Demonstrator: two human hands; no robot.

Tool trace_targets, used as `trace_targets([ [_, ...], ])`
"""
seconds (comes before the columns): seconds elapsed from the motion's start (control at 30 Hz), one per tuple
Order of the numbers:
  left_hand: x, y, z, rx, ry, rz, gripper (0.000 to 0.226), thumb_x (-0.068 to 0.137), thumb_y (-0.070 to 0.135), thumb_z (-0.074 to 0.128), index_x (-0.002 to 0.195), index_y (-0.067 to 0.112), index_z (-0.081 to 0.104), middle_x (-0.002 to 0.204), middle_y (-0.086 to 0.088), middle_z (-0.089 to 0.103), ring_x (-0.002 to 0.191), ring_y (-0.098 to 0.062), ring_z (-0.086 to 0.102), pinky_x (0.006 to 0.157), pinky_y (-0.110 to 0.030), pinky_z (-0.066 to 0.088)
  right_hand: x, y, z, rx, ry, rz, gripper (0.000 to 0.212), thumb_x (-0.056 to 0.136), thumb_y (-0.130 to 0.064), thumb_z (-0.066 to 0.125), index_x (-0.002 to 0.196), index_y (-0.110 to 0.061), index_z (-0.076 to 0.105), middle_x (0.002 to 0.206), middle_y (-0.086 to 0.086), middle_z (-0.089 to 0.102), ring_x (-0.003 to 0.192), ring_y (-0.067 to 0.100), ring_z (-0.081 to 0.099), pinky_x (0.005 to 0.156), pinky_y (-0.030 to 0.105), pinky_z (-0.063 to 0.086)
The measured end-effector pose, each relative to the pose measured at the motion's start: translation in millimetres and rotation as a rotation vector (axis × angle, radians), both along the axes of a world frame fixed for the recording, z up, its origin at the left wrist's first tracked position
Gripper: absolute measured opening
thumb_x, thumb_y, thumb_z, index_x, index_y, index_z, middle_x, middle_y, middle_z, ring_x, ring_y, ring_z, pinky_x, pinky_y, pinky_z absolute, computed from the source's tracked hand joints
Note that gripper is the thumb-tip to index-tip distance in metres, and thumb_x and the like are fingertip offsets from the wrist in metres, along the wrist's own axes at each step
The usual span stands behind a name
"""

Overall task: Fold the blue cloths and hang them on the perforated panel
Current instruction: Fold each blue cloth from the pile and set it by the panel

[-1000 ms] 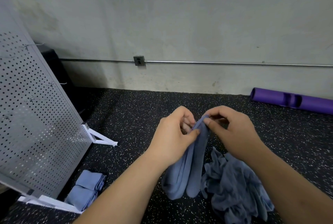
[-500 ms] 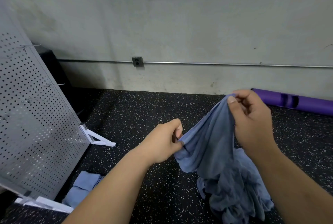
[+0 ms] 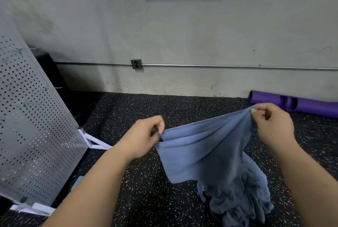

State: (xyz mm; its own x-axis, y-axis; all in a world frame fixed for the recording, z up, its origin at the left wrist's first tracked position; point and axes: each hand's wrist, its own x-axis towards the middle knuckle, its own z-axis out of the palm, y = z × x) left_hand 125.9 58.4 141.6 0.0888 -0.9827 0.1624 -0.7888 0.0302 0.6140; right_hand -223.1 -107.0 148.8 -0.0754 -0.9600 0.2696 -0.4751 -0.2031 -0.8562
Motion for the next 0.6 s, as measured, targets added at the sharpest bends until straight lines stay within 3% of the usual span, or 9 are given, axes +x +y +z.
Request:
trace_targets([
  [0.07,7,2,2,-0.025,-0.001,-0.004,0.036,0.09,-0.006,0.062,0.086,0.03,0.061,0.082,0.009,0.067,0.072,-0.011,0.061,0.072,-0.038,0.053,-4,0,-4,0.035,0.071,0.037,0.004,0.1,-0.024,0.072,0.097,-0.025,0.075,0.083,-0.003,0.074,0.064,0.016,0.062,0.063,0.027,0.043],
  [0.17,18,5,3,-0.091,-0.032,0.041,0.045,0.089,-0.01,0.061,0.084,0.032,0.074,0.093,0.016,0.073,0.087,-0.01,0.07,0.08,-0.032,0.056,-7,1,-7,0.043,0.155,0.053,0.008,0.099,-0.027,0.074,0.092,-0.03,0.075,0.076,-0.008,0.072,0.063,0.012,0.062,0.063,0.026,0.041],
  [0.3,37,11,0,-0.081,-0.053,0.179,0.043,0.09,-0.003,0.066,0.077,0.037,0.078,0.084,0.022,0.074,0.062,-0.016,0.066,0.061,-0.039,0.057,-12,1,-9,0.045,0.07,0.076,0.007,0.1,-0.028,0.073,0.094,-0.031,0.075,0.083,0.0,0.076,0.058,0.016,0.059,0.063,0.029,0.044],
  [0.4,39,13,-5,-0.065,-0.037,0.195,0.041,0.091,0.004,0.066,0.079,0.041,0.078,0.082,0.018,0.075,0.064,-0.025,0.069,0.062,-0.045,0.059,-10,7,0,0.021,0.014,0.158,0.008,0.1,-0.024,0.074,0.096,-0.03,0.077,0.086,0.005,0.076,0.059,0.016,0.056,0.062,0.027,0.043],
  [0.5,18,11,-4,-0.056,0.016,0.141,0.037,0.093,0.006,0.069,0.085,0.04,0.079,0.09,0.021,0.077,0.07,-0.02,0.071,0.067,-0.042,0.06,2,19,9,-0.056,0.276,0.281,0.013,0.097,-0.023,0.076,0.095,-0.036,0.076,0.086,-0.011,0.075,0.077,0.005,0.067,0.069,0.012,0.045],
  [0.6,-16,5,-3,-0.019,0.083,0.038,0.036,0.094,0.006,0.07,0.098,0.041,0.079,0.094,0.023,0.075,0.077,-0.006,0.07,0.07,-0.025,0.057,17,33,17,-0.133,0.416,0.421,0.015,0.098,-0.023,0.074,0.097,-0.038,0.073,0.085,-0.018,0.073,0.086,-0.001,0.066,0.072,0.003,0.043],
])
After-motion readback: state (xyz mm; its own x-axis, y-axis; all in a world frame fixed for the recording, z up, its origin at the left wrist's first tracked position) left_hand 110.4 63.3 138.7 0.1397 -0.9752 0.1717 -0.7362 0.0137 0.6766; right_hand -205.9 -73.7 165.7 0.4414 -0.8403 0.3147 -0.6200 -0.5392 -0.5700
